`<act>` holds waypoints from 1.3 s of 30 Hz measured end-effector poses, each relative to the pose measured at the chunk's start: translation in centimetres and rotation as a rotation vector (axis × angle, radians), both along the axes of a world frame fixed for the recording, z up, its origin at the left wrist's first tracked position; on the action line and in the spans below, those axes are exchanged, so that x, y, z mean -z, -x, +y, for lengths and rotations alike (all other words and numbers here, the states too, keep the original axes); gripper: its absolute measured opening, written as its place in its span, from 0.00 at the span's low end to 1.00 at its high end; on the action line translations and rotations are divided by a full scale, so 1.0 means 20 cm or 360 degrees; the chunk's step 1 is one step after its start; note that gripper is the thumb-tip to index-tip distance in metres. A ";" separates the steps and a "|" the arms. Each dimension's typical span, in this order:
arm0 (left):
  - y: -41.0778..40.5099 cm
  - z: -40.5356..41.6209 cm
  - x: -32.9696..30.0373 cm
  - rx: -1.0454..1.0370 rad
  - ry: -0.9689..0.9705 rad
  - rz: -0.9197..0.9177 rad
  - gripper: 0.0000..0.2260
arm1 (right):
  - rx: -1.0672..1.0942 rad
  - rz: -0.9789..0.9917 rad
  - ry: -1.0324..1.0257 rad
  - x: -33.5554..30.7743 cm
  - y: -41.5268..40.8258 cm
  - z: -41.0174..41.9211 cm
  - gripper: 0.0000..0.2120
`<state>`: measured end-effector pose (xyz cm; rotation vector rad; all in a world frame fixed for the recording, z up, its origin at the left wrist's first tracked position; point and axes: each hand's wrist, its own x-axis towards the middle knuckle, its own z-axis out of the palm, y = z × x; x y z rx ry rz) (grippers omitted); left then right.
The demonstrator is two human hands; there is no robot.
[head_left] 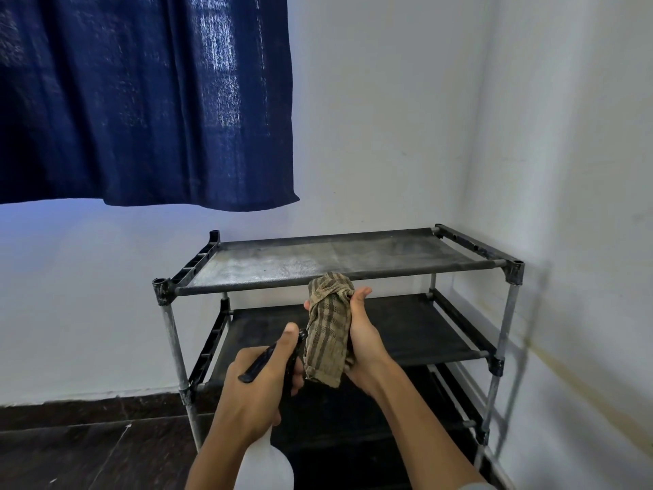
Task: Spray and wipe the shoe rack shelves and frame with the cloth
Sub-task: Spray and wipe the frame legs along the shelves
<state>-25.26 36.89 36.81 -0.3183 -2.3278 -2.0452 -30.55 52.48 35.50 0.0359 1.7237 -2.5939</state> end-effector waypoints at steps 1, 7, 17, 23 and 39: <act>0.00 0.00 0.00 0.0035 0.0020 0.0011 0.34 | 0.0000 0.0006 -0.0002 0.00 0.00 0.00 0.38; 0.00 0.03 0.00 0.0013 0.0048 0.0103 0.33 | -0.0007 0.0057 0.0036 0.01 0.02 0.00 0.39; -0.01 0.02 0.00 0.0104 0.0114 0.0092 0.34 | 0.0059 0.0038 0.0050 0.01 0.02 0.01 0.37; -0.01 0.02 0.02 0.0049 0.0113 0.0171 0.31 | 0.0145 0.0029 0.0093 0.01 0.02 0.01 0.39; 0.02 0.02 0.05 0.0052 0.0206 0.0180 0.32 | 0.0221 0.0069 0.0261 -0.02 0.01 0.07 0.40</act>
